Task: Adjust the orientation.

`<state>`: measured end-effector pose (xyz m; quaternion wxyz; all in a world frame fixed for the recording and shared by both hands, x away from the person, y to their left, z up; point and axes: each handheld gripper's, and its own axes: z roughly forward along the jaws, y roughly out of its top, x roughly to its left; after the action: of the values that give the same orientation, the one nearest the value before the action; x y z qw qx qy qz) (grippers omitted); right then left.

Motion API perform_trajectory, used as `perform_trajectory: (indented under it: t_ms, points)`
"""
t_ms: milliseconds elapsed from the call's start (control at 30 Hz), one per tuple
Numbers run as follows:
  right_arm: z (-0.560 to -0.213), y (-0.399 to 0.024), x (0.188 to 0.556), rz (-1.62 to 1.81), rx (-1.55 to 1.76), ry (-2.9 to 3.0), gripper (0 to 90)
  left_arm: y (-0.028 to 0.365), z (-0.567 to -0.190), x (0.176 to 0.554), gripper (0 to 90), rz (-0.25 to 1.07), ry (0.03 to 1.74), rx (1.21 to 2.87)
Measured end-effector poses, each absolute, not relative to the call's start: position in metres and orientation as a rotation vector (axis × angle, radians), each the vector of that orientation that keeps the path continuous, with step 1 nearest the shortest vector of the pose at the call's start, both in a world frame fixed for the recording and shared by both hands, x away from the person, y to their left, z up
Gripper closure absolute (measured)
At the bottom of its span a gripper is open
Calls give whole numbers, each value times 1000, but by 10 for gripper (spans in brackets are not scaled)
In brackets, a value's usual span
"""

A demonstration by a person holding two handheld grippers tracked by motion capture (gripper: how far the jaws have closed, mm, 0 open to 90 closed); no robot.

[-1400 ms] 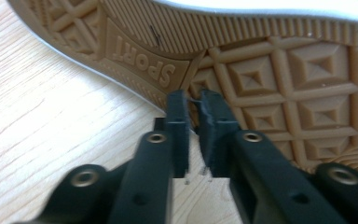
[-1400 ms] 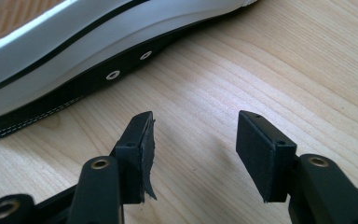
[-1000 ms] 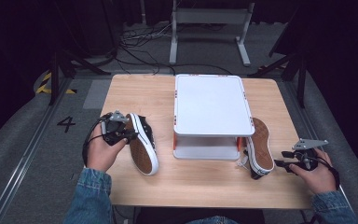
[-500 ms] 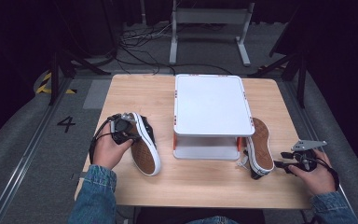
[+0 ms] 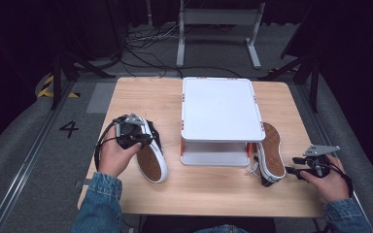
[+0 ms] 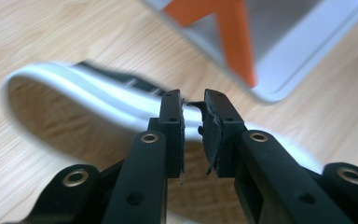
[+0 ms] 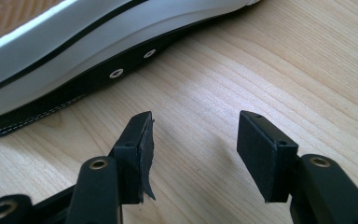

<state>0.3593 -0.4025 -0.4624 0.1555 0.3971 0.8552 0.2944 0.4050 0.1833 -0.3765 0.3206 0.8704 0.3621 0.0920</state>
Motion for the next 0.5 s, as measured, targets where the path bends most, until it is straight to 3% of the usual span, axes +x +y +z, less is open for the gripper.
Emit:
perform_trajectory:
  t_ms: [167, 500]
  points:
    - [-463, -404, 358, 844, 1142, 2452, 473, 179, -391, 415, 800, 229, 985, 2350]
    - [-464, -403, 360, 850, 1139, 2459, 468, 210, -388, 402, 786, 252, 1084, 2240]
